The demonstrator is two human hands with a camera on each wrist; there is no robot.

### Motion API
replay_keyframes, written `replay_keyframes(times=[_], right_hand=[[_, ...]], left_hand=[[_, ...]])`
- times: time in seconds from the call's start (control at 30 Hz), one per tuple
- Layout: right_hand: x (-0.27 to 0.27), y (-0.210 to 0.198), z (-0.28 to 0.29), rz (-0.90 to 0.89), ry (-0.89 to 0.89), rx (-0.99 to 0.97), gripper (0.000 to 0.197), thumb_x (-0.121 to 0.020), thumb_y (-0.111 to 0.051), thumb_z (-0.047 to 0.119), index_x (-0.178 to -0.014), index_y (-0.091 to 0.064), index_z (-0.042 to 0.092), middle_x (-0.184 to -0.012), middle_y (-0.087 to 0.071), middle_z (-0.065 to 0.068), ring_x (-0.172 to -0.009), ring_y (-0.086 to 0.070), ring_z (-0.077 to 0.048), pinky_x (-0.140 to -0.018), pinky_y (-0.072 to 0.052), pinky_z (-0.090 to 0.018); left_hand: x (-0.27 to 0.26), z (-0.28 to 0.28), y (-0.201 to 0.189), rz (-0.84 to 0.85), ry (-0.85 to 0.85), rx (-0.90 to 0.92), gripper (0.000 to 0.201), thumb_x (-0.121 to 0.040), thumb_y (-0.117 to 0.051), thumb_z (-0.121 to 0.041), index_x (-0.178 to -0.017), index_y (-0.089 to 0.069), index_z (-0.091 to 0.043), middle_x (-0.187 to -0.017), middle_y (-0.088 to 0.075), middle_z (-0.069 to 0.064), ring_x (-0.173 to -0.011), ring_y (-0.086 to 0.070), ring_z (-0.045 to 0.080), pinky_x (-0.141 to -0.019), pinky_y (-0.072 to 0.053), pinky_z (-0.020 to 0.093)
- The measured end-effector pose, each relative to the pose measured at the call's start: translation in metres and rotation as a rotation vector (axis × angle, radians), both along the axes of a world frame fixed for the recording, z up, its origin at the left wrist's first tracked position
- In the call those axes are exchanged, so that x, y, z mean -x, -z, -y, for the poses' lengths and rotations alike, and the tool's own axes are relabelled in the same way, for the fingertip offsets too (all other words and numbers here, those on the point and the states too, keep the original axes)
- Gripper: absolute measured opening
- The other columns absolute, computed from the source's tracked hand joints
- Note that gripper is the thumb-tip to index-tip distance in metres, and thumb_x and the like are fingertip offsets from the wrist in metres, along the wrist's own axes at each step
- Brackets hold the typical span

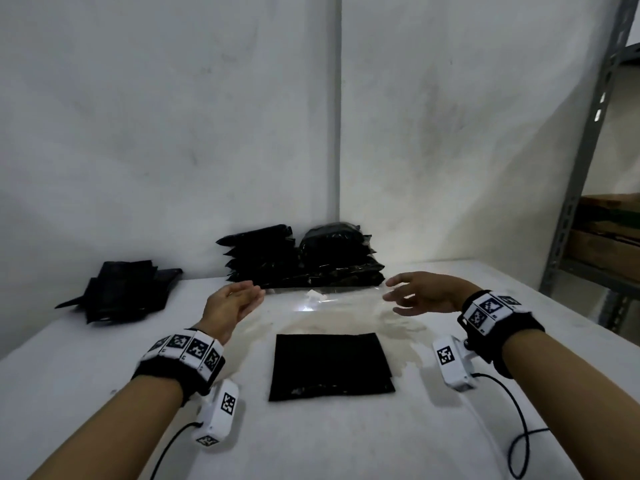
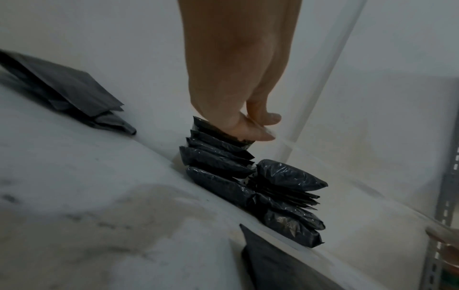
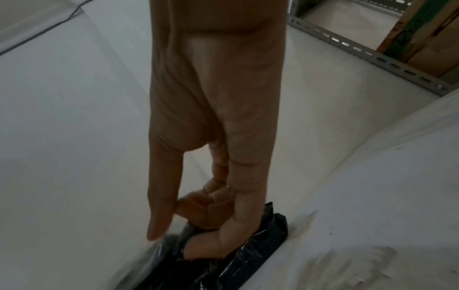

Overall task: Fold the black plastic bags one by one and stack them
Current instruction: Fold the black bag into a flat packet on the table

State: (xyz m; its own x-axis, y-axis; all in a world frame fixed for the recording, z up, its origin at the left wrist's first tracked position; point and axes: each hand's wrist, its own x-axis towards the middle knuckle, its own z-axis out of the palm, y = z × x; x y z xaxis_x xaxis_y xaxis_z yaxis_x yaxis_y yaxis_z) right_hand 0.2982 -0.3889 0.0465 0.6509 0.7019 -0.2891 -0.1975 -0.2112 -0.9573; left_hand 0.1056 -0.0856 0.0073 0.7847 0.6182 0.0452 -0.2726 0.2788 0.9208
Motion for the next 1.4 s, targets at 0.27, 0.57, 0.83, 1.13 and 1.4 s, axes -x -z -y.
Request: replay_keyframes(times=[0.27, 0.57, 0.83, 1.13, 1.4], right_hand=[[0.004, 0.011, 0.005, -0.016, 0.005, 0.304, 0.029, -0.078, -0.071, -0.008, -0.104, -0.063, 0.002, -0.08, -0.071, -0.005, -0.063, -0.065, -0.011, -0.061, -0.058, -0.023], [0.008, 0.02, 0.013, -0.065, 0.035, 0.332, 0.005, -0.084, -0.068, 0.008, -0.081, -0.072, 0.009, -0.083, -0.072, 0.0, -0.066, -0.066, -0.005, -0.069, -0.058, -0.023], [0.016, 0.029, 0.016, -0.099, -0.043, 0.368, 0.003, -0.087, -0.062, 0.007, -0.089, -0.065, 0.008, -0.08, -0.074, -0.001, -0.065, -0.069, -0.006, -0.06, -0.058, -0.021], [0.012, 0.042, 0.016, -0.038, -0.111, 0.488, 0.004, -0.092, -0.061, 0.012, -0.092, -0.065, 0.013, -0.076, -0.072, 0.004, -0.06, -0.065, -0.001, -0.053, -0.052, -0.016], [0.015, 0.05, 0.016, -0.03, -0.171, 0.647, 0.017, -0.074, -0.077, 0.014, -0.087, -0.066, 0.016, -0.08, -0.073, 0.003, -0.059, -0.065, -0.001, -0.051, -0.05, -0.015]], left_hand=[[0.028, -0.008, 0.014, -0.3, 0.279, -0.022, 0.036, -0.088, -0.056, 0.008, -0.123, -0.051, 0.004, -0.102, -0.069, 0.014, -0.091, -0.066, 0.016, -0.073, -0.056, 0.018], [0.036, -0.003, 0.023, -0.399, 0.226, -0.058, 0.039, -0.085, -0.058, 0.014, -0.121, -0.049, 0.001, -0.1, -0.068, 0.019, -0.078, -0.071, 0.018, -0.062, -0.058, 0.019], [0.039, -0.005, 0.027, -0.532, 0.278, -0.199, 0.046, -0.068, -0.076, -0.007, -0.109, -0.065, 0.009, -0.112, -0.068, 0.018, -0.098, -0.067, 0.018, -0.094, -0.05, 0.022], [0.052, -0.006, 0.026, -0.494, 0.336, -0.184, 0.013, -0.086, -0.058, 0.008, -0.096, -0.066, 0.004, -0.089, -0.074, 0.009, -0.077, -0.072, 0.009, -0.07, -0.056, 0.014], [0.057, -0.001, 0.031, -0.471, 0.368, -0.155, 0.026, -0.081, -0.059, 0.016, -0.106, -0.059, 0.006, -0.094, -0.072, 0.017, -0.079, -0.073, 0.019, -0.066, -0.059, 0.023]])
